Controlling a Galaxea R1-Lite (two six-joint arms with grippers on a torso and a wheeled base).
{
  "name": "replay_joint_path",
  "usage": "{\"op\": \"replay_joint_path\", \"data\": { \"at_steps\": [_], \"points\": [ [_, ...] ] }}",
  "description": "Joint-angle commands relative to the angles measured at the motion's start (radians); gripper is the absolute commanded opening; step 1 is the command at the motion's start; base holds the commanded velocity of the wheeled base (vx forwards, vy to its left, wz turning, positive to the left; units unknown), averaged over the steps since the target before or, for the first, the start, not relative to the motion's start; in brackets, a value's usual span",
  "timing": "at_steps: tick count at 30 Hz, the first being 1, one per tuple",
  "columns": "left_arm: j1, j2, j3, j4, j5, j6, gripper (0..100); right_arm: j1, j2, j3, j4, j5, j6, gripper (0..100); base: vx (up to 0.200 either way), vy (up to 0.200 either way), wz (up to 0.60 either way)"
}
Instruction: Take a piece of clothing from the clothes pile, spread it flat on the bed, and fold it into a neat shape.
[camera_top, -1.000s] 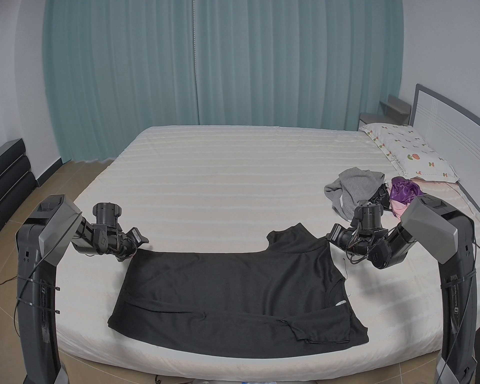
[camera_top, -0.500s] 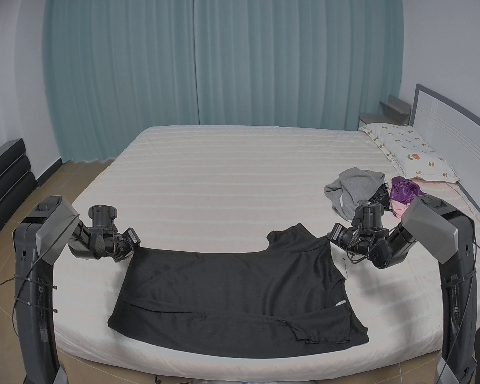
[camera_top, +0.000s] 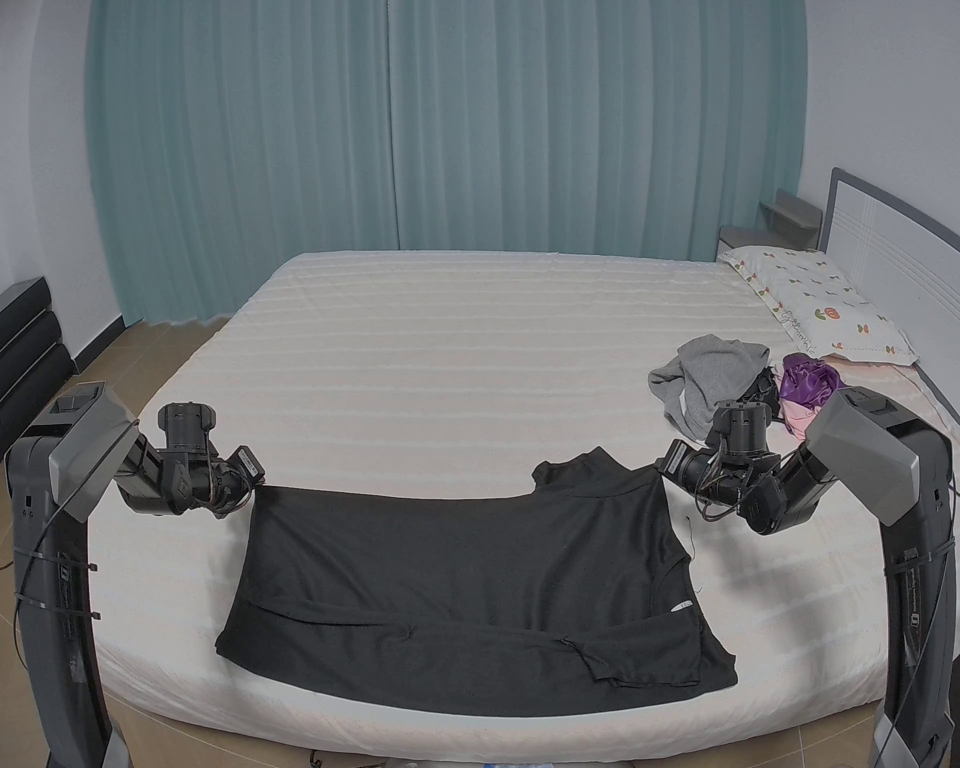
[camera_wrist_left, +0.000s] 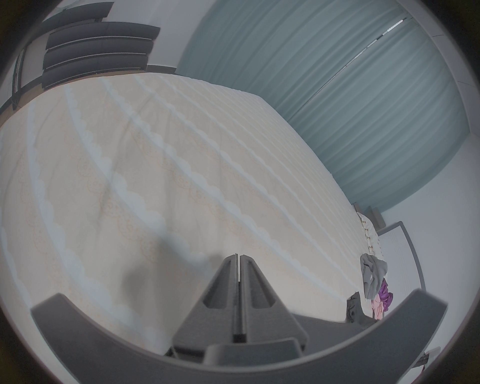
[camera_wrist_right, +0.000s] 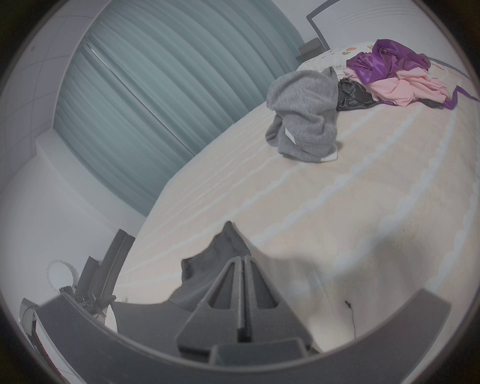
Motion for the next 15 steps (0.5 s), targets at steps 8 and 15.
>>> {"op": "replay_joint_path", "data": {
  "at_steps": [8, 15],
  "points": [
    [0.007, -0.044, 0.013, -0.013, -0.001, -0.037, 0, 0.002, -0.02, 0.016, -0.064, -0.004, 0.014, 0, 0.0, 0.0, 0.0],
    [0.003, -0.038, 0.022, -0.015, 0.0, -0.035, 0, 0.0, -0.023, 0.046, -0.072, -0.008, 0.005, 0, 0.0, 0.0, 0.0]
  ]
}}
